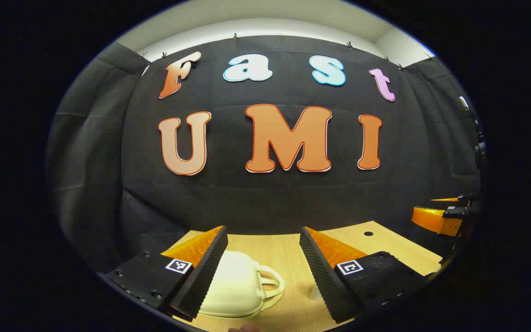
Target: First open the suitcase, pack the skin care products into it, and then close the suitcase.
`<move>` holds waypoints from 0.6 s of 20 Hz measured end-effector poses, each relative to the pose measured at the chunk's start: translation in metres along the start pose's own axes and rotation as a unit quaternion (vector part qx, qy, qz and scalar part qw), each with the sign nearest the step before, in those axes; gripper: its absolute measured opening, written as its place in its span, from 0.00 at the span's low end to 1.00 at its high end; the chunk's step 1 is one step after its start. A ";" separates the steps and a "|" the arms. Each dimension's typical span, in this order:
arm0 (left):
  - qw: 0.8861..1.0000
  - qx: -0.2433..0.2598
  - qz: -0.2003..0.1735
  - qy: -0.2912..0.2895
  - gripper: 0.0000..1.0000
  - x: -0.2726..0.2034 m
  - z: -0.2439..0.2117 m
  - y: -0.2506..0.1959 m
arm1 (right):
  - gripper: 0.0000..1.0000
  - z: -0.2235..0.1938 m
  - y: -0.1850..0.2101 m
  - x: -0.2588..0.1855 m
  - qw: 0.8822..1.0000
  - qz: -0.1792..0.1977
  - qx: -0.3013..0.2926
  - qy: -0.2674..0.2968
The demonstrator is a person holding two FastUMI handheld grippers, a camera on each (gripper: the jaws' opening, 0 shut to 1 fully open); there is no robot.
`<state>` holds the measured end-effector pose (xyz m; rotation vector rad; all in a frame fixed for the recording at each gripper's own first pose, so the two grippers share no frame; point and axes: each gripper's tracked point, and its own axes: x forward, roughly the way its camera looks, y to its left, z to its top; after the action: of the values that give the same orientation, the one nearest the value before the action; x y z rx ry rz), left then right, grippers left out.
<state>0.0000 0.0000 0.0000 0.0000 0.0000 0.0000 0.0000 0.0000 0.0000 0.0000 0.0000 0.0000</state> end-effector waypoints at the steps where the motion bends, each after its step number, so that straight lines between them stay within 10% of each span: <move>1: 1.000 -0.002 -0.002 0.000 0.98 0.001 0.001 -0.001 | 0.95 0.001 0.000 0.001 1.000 0.000 0.004 0.000; 12: 1.000 0.002 -0.008 -0.016 0.96 0.007 0.020 -0.010 | 0.95 0.007 0.006 0.010 1.000 0.006 0.008 -0.007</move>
<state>0.0072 -0.0097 0.0198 0.0041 -0.0318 -0.0151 0.0100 0.0064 0.0068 0.0151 -0.0140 0.0117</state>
